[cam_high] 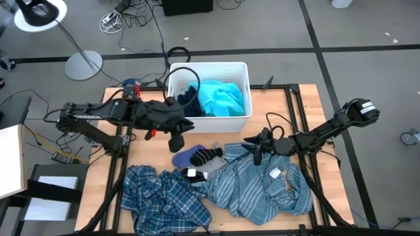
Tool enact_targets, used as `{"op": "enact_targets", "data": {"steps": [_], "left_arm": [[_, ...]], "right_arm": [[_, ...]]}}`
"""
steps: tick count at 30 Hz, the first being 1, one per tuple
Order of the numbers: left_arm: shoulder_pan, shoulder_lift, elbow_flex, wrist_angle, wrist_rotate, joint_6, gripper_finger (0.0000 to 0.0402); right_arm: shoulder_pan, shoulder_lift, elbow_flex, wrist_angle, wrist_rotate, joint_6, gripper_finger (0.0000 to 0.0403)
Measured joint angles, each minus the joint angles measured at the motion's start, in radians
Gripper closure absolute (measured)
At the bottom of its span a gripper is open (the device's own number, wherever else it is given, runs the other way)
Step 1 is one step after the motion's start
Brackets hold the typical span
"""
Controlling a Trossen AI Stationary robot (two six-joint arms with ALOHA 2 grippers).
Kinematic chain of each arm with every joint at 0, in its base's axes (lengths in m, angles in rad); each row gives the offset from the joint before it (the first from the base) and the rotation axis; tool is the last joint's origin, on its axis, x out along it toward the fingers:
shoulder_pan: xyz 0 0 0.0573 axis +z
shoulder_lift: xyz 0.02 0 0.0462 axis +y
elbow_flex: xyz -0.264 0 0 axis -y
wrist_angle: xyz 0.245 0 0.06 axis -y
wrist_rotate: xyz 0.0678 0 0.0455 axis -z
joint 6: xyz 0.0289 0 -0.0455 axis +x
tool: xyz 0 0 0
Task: Sort clothes
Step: Put the blue sock into the white bin
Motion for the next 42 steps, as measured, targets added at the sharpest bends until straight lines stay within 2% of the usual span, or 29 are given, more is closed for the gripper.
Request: {"op": "enact_targets", "data": {"steps": [4, 9, 19, 26, 32, 37, 39, 42], "left_arm": [[-0.007, 0.0, -0.09, 0.022, 0.0, -0.027, 0.0335], [-0.01, 0.001, -0.296, 0.085, 0.001, -0.091, 0.0335], [-0.008, 0.001, -0.764, 0.428, -0.027, -0.276, 0.0335], [-0.008, 0.001, -1.029, 0.784, 0.007, -0.356, 0.0335], [-0.029, 0.013, -1.11, 0.837, 0.046, -0.335, 0.0335], [-0.079, 0.101, -1.114, 0.896, 0.049, -0.254, 0.0336], [-0.092, 0.154, -1.1, 0.917, 0.049, -0.255, 0.0347], [-0.107, 0.205, -1.05, 0.873, 0.047, -0.293, 0.0388]], "right_arm": [[0.0, 0.0, 0.0, 0.0, 0.0, 0.0, 0.0237], [0.0, 0.0, 0.0, 0.0, 0.0, 0.0, 0.0237], [0.0, 0.0, 0.0, 0.0, 0.0, 0.0, 0.0237], [0.0, 0.0, 0.0, 0.0, 0.0, 0.0, 0.0237], [0.0, 0.0, 0.0, 0.0, 0.0, 0.0, 0.0237], [0.0, 0.0, 0.0, -0.003, 0.001, 0.0, 0.0237], [0.0, 0.0, 0.0, -0.003, 0.001, 0.0, 0.0237], [0.0, 0.0, 0.0, -0.003, 0.001, 0.0, 0.0237]]}}
